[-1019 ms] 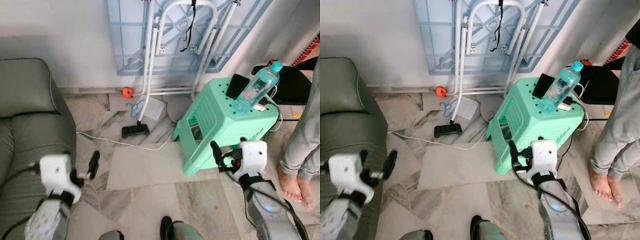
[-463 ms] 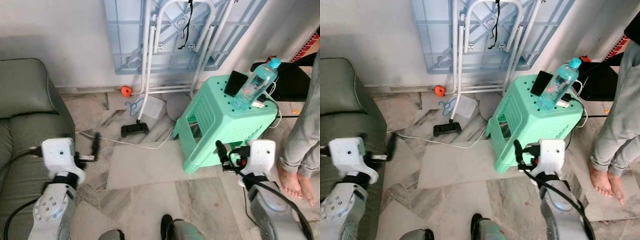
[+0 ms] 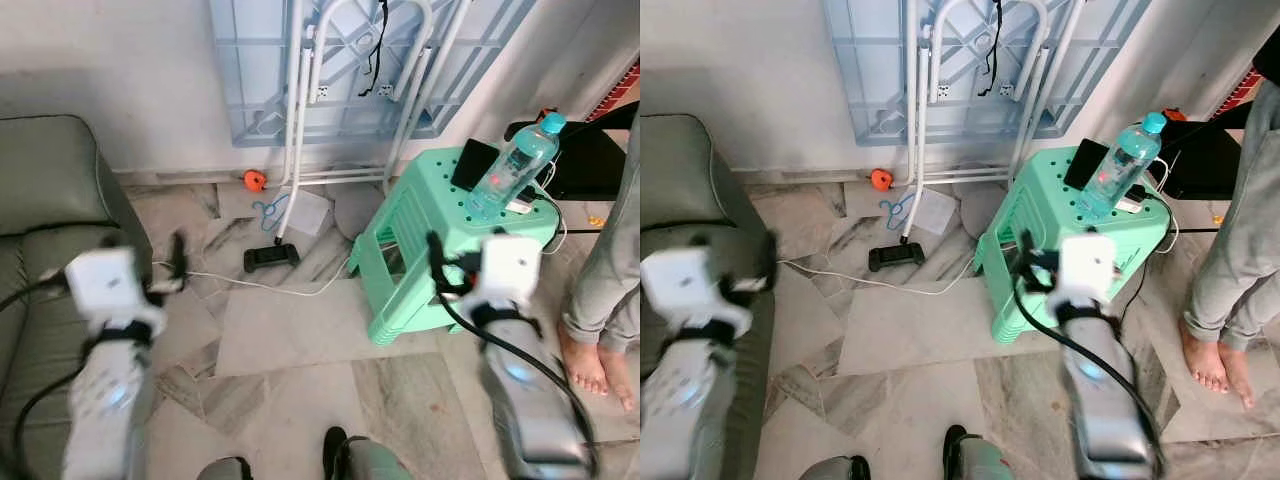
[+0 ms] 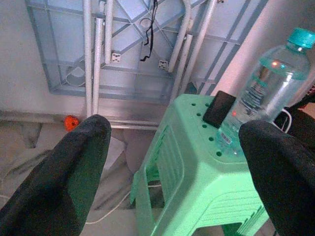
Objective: Move the pillow to the sofa
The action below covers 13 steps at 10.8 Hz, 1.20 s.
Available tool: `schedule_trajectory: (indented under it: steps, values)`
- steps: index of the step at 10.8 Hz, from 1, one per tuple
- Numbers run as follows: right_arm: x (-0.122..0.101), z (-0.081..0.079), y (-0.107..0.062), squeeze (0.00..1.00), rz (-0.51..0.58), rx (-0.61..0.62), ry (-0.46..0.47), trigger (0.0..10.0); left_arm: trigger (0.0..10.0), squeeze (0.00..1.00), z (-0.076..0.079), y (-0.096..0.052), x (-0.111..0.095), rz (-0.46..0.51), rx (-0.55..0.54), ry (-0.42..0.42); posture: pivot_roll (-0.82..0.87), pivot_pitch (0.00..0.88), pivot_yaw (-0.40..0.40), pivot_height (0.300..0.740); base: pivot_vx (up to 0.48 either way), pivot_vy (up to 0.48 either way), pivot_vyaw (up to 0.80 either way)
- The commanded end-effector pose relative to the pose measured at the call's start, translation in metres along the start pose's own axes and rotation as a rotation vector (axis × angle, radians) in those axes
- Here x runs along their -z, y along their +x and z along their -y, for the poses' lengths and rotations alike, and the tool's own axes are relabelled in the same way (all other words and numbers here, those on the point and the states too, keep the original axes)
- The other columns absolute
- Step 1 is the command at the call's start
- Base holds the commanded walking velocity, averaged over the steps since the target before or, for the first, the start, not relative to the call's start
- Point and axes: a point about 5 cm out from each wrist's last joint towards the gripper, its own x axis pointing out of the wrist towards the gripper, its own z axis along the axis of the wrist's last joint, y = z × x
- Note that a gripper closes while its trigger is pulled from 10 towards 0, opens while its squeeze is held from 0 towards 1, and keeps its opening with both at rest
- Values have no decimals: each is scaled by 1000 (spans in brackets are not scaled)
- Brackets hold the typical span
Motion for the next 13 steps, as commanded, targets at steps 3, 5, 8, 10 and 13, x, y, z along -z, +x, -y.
schedule_trajectory:
  steps: [3,5,8,10,13]
  values:
    - [-33,-4,10,0,151,9,-10,10000,10000,0,5,17,-35,172,13,41,-6,222,-80,740,0,0,0]
    - [-64,-11,12,0,255,-24,4,10000,10000,0,8,23,-56,258,11,67,-3,216,-79,740,0,0,0]
    - [-34,-18,7,0,125,-96,27,10000,10000,0,-9,11,-8,80,-34,111,-5,209,-75,740,0,0,0]
    - [-17,-10,3,0,60,-75,12,10000,10000,0,-14,-8,25,-76,-16,90,-8,214,-73,740,0,0,0]
    - [-4,-10,-1,0,16,-76,-24,10000,10000,0,-3,-8,31,-103,15,65,-5,222,-67,740,0,0,267]
